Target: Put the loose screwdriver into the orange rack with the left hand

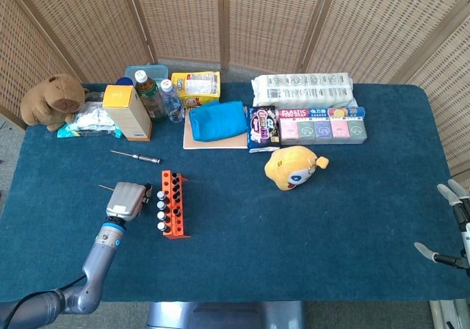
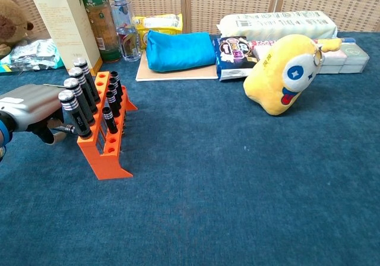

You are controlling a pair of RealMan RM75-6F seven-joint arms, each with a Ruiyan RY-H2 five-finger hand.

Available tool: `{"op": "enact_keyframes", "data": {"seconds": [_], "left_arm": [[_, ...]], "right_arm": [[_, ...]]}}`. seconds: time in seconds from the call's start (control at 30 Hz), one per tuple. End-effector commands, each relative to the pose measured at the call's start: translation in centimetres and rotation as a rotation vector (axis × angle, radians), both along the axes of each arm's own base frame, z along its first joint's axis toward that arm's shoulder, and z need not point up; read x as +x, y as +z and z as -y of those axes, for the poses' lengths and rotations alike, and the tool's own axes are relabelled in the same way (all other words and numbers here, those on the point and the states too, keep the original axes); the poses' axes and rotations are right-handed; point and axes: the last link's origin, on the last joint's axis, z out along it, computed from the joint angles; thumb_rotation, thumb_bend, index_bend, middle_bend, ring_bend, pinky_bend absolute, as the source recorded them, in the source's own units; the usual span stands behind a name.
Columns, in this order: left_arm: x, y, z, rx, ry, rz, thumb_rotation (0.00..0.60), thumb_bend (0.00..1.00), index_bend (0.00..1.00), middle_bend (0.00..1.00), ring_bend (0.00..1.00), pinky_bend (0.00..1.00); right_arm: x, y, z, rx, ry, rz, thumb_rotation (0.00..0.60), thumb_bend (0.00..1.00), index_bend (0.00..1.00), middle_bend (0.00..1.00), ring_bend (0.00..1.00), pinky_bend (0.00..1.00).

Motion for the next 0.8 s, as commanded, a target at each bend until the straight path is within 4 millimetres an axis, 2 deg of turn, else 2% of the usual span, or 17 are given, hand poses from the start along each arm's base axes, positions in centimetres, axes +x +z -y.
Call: {"op": "enact_keyframes", "data": {"seconds": [0.03,0.33,0.5,0.57,0.6,0.8], "left_arm": [[0.0,0.0,0.0,0.0,0.003,-0.005,0.6,0.37,0.52,1.0,1.0,1.0],[0.1,0.1,0.2,-0.012,0.01,-0.036,0.6,0.41,0.55,1.0,1.0,1.0],[0.4,1.1,0.3,0.006,0.007,-0.039,0.6,0.41,0.56,1.0,1.0,1.0],[0.5,1.9,0.5,0.019,0.004,-0.035,0.6,0.41,0.56,1.0,1.0,1.0],[0.6,3.1,0.6,0.046,-0.001,-0.023,0.6,0.41,0.56,1.0,1.0,1.0],[1.0,6.7,1.6,0.086,-0.028,0.009,0.6,0.41,0.56,1.0,1.0,1.0]], "right_arm": [[0.0,0.0,0.0,0.001,0.002,0.002,0.6,0.0,0.07,0.0,0.0,0.0],[0.0,0.0,0.0,0.004,0.002,0.003,0.6,0.0,0.07,0.0,0.0,0.0],[0.0,0.0,-0.1,0.005,0.002,0.004,0.6,0.0,0.07,0.0,0.0,0.0],[0.0,0.0,0.0,0.007,0.003,0.004,0.6,0.0,0.07,0.0,0.0,0.0],[0.0,0.0,0.0,0.008,0.003,0.005,0.6,0.0,0.07,0.0,0.0,0.0],[0.1,-0.2,-0.1,0.012,0.004,0.002,0.6,0.0,0.07,0.0,0.0,0.0]]}}
